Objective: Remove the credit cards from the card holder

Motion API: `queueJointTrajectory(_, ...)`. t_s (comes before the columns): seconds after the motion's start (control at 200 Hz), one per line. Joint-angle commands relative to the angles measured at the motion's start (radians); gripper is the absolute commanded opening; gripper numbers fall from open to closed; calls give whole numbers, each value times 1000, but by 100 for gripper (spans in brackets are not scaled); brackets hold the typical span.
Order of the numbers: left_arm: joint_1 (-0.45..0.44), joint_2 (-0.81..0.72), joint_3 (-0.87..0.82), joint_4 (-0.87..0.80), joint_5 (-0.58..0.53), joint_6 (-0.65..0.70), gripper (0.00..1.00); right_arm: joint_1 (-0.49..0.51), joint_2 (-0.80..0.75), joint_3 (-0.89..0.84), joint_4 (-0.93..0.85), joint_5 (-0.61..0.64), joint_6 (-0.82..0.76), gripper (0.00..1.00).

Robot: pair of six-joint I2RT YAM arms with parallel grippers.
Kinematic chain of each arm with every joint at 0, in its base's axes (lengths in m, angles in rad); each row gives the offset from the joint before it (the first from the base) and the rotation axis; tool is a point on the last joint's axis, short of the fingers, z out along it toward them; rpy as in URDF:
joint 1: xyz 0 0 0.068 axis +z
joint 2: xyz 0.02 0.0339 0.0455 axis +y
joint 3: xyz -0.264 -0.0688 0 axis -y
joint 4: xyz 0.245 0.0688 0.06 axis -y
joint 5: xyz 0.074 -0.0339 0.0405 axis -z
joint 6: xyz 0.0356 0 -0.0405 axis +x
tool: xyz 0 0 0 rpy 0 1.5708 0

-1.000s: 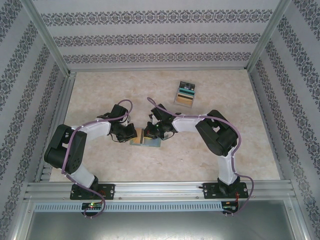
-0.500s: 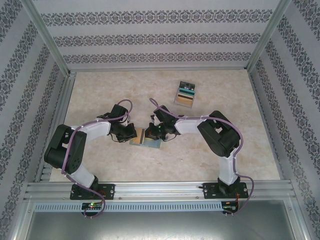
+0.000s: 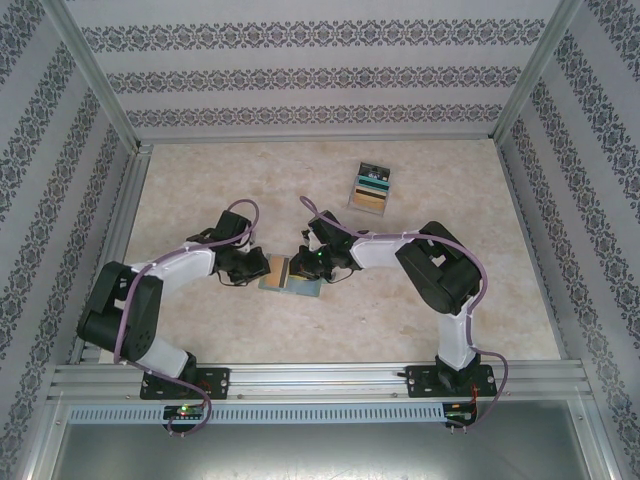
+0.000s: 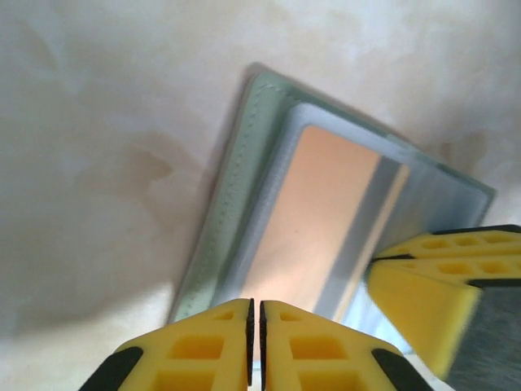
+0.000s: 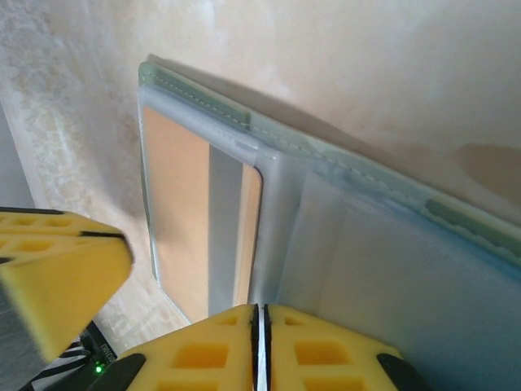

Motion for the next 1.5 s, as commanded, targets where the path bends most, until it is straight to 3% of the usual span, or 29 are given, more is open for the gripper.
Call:
queueJointTrajectory(0.0,17,-23,14,1,-16,-7,14,4,-25,23,-20,-9,-2,17)
queueJointTrajectory(0.45,20,89,16,22,-14,-4,13,13,5,55,-28,-12,-2,18)
queueJointTrajectory(0.989,21,106,-13,26,11,-10,10,28,63,66,11,-46,15,18)
queueJointTrajectory(1.494,21,104,-12,0,-11,-12,8,15,-19,-8,-7,-5,20,19)
